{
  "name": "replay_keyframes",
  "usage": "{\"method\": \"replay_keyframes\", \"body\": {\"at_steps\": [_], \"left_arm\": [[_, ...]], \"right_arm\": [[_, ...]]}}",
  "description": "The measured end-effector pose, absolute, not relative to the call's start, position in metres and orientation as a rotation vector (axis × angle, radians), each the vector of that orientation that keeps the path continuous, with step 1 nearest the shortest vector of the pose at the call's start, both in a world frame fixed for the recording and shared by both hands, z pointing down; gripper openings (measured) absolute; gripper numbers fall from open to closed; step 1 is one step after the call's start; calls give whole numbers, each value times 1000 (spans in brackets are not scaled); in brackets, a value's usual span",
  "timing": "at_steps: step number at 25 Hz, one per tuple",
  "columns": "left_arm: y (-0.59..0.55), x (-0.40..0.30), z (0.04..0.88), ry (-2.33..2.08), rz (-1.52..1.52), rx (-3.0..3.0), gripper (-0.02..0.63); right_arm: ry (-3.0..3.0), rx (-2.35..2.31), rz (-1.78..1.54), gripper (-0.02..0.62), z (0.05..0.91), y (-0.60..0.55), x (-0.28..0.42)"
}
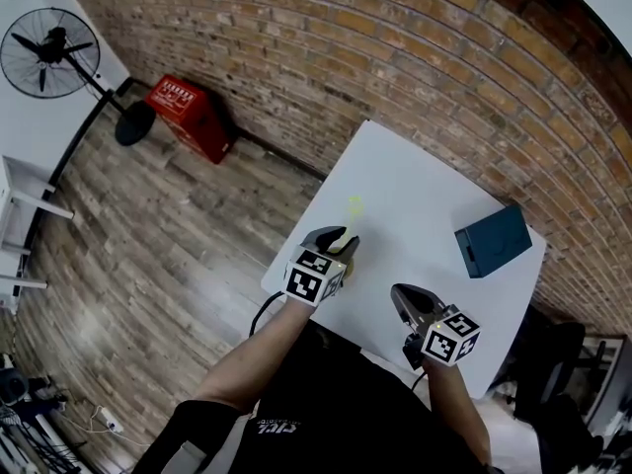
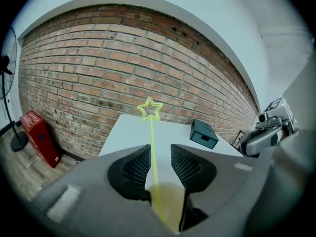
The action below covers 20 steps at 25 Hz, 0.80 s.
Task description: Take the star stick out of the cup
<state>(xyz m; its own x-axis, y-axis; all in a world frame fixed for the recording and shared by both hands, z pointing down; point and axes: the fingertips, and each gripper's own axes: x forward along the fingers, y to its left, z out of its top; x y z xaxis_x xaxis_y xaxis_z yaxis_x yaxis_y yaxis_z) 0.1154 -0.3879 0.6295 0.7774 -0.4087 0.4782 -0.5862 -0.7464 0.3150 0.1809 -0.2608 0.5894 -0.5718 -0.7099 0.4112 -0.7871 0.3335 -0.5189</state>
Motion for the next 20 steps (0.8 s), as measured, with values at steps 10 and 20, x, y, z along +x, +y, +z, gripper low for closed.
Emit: {"method": "replay_keyframes", "body": {"at_steps": [10,20], "left_arm": [[-397,115,630,-789,543,2521,128],[-406,125,638,-776,597,2525,69]], "right_arm": [[-2497,1354,1059,0,589,-274,179],[-2482,1381,1095,0,594,-274,195]]}}
